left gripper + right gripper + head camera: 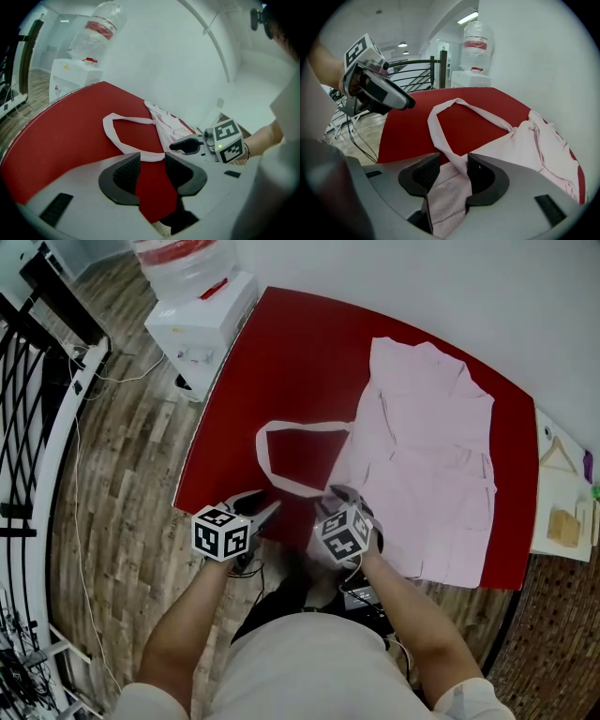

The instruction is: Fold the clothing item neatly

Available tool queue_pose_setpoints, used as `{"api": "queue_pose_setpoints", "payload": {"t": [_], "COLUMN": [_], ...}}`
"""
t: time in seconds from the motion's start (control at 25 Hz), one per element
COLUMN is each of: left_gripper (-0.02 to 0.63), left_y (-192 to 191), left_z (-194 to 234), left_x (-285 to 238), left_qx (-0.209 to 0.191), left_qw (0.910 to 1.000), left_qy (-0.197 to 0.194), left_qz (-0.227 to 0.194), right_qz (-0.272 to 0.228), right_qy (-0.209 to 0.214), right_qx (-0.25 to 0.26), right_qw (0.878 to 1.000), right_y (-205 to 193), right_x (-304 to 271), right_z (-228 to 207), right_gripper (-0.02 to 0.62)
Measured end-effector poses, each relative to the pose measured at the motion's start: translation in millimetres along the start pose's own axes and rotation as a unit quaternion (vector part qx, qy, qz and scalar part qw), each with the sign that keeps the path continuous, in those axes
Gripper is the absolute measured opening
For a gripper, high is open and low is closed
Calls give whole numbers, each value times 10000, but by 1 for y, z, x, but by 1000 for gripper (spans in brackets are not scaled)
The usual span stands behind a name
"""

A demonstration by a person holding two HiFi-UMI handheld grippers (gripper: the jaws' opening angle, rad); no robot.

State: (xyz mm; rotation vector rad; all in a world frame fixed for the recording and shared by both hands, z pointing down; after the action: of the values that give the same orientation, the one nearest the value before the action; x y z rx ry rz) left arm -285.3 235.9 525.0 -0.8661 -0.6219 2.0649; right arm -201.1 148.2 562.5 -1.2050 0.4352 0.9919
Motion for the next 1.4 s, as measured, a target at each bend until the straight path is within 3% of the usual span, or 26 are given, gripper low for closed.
{"api": "queue_pose_setpoints", "payload": {"t": [0.2, 0.32, 0.52, 0.64, 0.92, 1.24, 1.4], "left_gripper": [161, 161, 161, 161, 161, 161, 161], "left_y": [-6, -7, -6, -4, -3, 11, 15], "left_z": [-1, 1, 8, 16, 47, 57, 60], "left_x": [-1, -1, -5, -7, -11, -39, -51], "left_qx": [-68, -157, -702, -1168, -2350, -3596, -3987], "left_qw": [9999, 9996, 9959, 9892, 9529, 8936, 8684], "left_qy": [-31, -40, 90, 317, 1047, 946, 799], "left_qz": [122, 216, 557, 821, 1608, 2513, 2837], "right_qz": [125, 101, -186, -374, -676, -867, -1091], "right_qy": [-145, -155, -178, -192, -353, -478, -474], "right_qx": [431, 596, 648, 527, 86, 20, 6], "right_qw": [9989, 9981, 9976, 9977, 9970, 9951, 9929], "right_y": [-6, -3, 7, 17, 35, 42, 57], "right_x": [-7, -5, 10, 21, 46, 65, 77], "right_z": [5, 7, 3, -4, -33, -54, -59], "right_gripper": [175, 54, 43, 38, 34, 32, 32]}}
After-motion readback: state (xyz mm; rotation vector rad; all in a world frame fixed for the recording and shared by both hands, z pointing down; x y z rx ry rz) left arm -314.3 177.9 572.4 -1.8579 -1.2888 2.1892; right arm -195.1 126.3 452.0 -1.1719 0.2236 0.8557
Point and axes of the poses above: the fingertips, and each gripper's own axes: x backward along the fingers, z to its left, y out of its top, the point moved 1 cm from there along x, backward along the fingers, and after that the axes turned 15 degrees about -y, right-handed, at the moved point
